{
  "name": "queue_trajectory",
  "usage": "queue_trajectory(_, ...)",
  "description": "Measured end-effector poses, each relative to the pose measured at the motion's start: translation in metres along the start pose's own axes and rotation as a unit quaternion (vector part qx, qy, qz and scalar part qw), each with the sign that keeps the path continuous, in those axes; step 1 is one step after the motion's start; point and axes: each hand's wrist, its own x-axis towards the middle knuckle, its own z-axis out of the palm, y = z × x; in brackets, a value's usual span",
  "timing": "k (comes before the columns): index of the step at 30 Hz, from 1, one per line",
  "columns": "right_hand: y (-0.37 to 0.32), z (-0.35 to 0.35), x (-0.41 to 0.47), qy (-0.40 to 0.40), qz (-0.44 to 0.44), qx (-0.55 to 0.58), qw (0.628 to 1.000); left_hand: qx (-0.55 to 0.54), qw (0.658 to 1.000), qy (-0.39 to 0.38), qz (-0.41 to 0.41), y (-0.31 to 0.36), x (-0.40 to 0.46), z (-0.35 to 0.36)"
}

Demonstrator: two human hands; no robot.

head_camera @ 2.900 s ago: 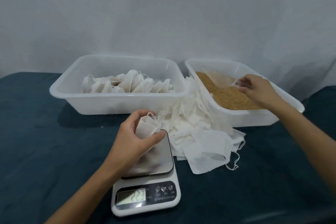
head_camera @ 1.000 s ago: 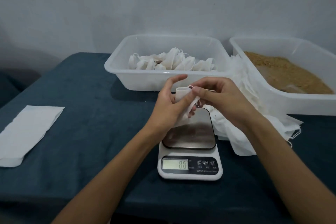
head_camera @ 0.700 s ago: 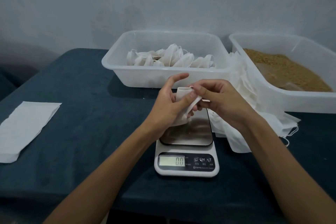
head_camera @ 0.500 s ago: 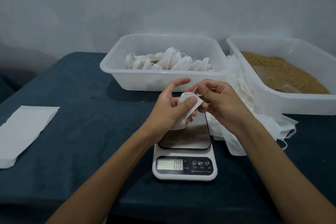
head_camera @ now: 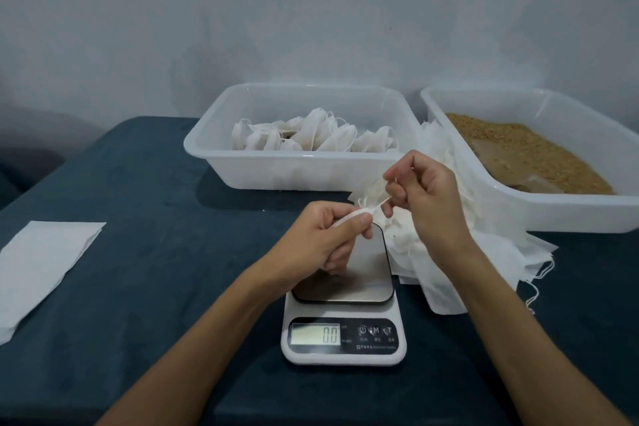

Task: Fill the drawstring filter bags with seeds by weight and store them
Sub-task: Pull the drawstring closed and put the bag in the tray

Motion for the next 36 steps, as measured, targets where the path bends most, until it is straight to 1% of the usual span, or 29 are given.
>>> queue_trajectory(1, 0.001, 0.001, 0.0, 0.001, -0.022, -0.028, 0.999, 0.002, 1.0, 0.007, -0.002, 0.001, 0.0, -0.001)
queue_trajectory(2, 0.001, 0.001, 0.0, 0.006, -0.022, -0.032, 0.999, 0.001, 1.0, 0.016, -0.005, 0.002, 0.001, -0.002)
queue_trajectory(5, -0.002, -0.006, 0.004, 0.028, 0.012, -0.001, 1.0, 0.014, 0.999, 0.041, 0.001, 0.012, 0.011, -0.003)
queue_trajectory(8, -0.004, -0.017, 0.007, 0.08, 0.037, 0.07, 0.994, 0.109, 0.988, 0.099, 0.052, 0.033, 0.032, -0.009)
queue_trajectory(10, -0.006, -0.024, 0.01, 0.119, 0.038, 0.13, 0.984, 0.167, 0.965, 0.174, 0.1, 0.05, 0.055, -0.021)
queue_trajectory(12, -0.009, -0.03, 0.013, 0.146, 0.028, 0.171, 0.974, 0.185, 0.944, 0.25, 0.113, 0.064, 0.083, -0.038)
queue_trajectory(14, -0.013, -0.037, 0.015, 0.169, 0.014, 0.194, 0.966, 0.219, 0.922, 0.304, 0.092, 0.071, 0.113, -0.053)
queue_trajectory(16, -0.016, -0.043, 0.016, 0.197, 0.005, 0.201, 0.96, 0.327, 0.887, 0.323, 0.045, 0.069, 0.142, -0.062)
queue_trajectory(17, -0.018, -0.047, 0.017, 0.211, 0.0, 0.202, 0.956, 0.391, 0.867, 0.31, 0.019, 0.066, 0.154, -0.063)
queue_trajectory(19, -0.022, -0.053, 0.018, 0.235, -0.008, 0.203, 0.95, 0.488, 0.833, 0.259, -0.036, 0.058, 0.174, -0.065)
queue_trajectory(21, -0.024, -0.059, 0.018, 0.252, -0.013, 0.207, 0.945, 0.53, 0.816, 0.212, -0.086, 0.052, 0.187, -0.061)
queue_trajectory(23, -0.026, -0.063, 0.019, 0.261, -0.018, 0.214, 0.941, 0.54, 0.812, 0.197, -0.101, 0.048, 0.191, -0.054)
queue_trajectory(24, -0.027, -0.066, 0.019, 0.264, -0.021, 0.22, 0.939, 0.533, 0.816, 0.207, -0.086, 0.047, 0.19, -0.047)
queue_trajectory(25, -0.027, -0.068, 0.019, 0.265, -0.024, 0.229, 0.936, 0.523, 0.818, 0.232, -0.046, 0.046, 0.186, -0.04)
queue_trajectory(27, -0.029, -0.073, 0.019, 0.268, -0.03, 0.246, 0.931, 0.505, 0.813, 0.275, 0.093, 0.041, 0.169, -0.019)
queue_trajectory(28, -0.03, -0.075, 0.02, 0.27, -0.032, 0.254, 0.928, 0.501, 0.807, 0.265, 0.168, 0.041, 0.156, -0.006)
queue_trajectory(29, -0.031, -0.077, 0.019, 0.274, -0.033, 0.26, 0.925, 0.506, 0.803, 0.224, 0.221, 0.04, 0.142, 0.007)
queue_trajectory(30, -0.031, -0.079, 0.019, 0.277, -0.033, 0.265, 0.923, 0.523, 0.798, 0.163, 0.25, 0.037, 0.13, 0.019)
queue_trajectory(31, -0.032, -0.08, 0.019, 0.279, -0.033, 0.269, 0.921, 0.541, 0.796, 0.098, 0.253, 0.034, 0.12, 0.03)
queue_trajectory(32, -0.033, -0.081, 0.018, 0.28, -0.034, 0.272, 0.92, 0.555, 0.797, 0.04, 0.236, 0.029, 0.111, 0.04)
queue_trajectory(33, -0.034, -0.082, 0.017, 0.28, -0.036, 0.273, 0.92, 0.565, 0.794, -0.004, 0.224, 0.024, 0.104, 0.049)
queue_trajectory(36, -0.035, -0.083, 0.017, 0.284, -0.037, 0.275, 0.918, 0.59, 0.776, -0.1, 0.199, 0.009, 0.092, 0.071)
